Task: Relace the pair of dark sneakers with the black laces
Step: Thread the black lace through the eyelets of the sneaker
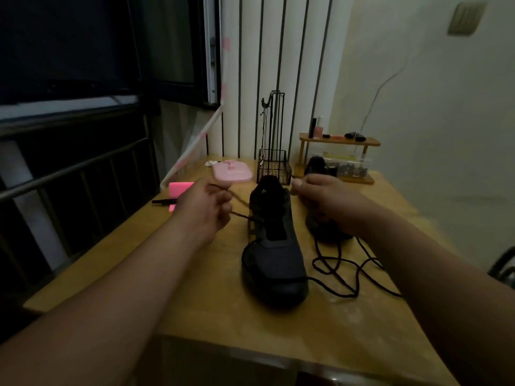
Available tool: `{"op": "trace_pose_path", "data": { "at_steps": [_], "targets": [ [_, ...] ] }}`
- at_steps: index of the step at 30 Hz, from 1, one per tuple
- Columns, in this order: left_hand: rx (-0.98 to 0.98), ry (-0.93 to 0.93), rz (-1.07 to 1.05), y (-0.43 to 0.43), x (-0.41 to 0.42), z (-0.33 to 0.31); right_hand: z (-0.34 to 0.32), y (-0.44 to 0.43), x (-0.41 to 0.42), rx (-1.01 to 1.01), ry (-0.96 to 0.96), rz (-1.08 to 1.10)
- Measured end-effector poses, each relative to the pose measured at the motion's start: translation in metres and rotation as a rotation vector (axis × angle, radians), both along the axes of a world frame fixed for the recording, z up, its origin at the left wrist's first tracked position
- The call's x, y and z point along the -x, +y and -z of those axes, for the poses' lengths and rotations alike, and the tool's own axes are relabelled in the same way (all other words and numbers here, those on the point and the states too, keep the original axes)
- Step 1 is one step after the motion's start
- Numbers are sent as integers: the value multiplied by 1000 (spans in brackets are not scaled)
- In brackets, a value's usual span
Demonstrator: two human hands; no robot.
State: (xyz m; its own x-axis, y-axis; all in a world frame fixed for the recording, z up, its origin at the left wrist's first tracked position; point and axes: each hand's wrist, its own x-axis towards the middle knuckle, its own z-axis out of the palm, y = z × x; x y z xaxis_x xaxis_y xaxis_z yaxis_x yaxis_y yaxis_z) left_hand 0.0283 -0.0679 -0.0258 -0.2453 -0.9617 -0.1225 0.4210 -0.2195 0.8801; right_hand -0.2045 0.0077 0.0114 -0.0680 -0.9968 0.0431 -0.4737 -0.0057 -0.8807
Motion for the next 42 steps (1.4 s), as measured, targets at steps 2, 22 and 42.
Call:
{"op": "trace_pose_path", "data": {
  "at_steps": [2,22,42],
  "targets": [
    [-158,28,-32,-2,-15,22,12,8,11,-43,-7,45],
    [1001,-1283,160,40,46,16,48,39,18,54,441,-34],
    [923,-1061,248,27,44,36,83,42,-8,423,618,55]
  ]
}}
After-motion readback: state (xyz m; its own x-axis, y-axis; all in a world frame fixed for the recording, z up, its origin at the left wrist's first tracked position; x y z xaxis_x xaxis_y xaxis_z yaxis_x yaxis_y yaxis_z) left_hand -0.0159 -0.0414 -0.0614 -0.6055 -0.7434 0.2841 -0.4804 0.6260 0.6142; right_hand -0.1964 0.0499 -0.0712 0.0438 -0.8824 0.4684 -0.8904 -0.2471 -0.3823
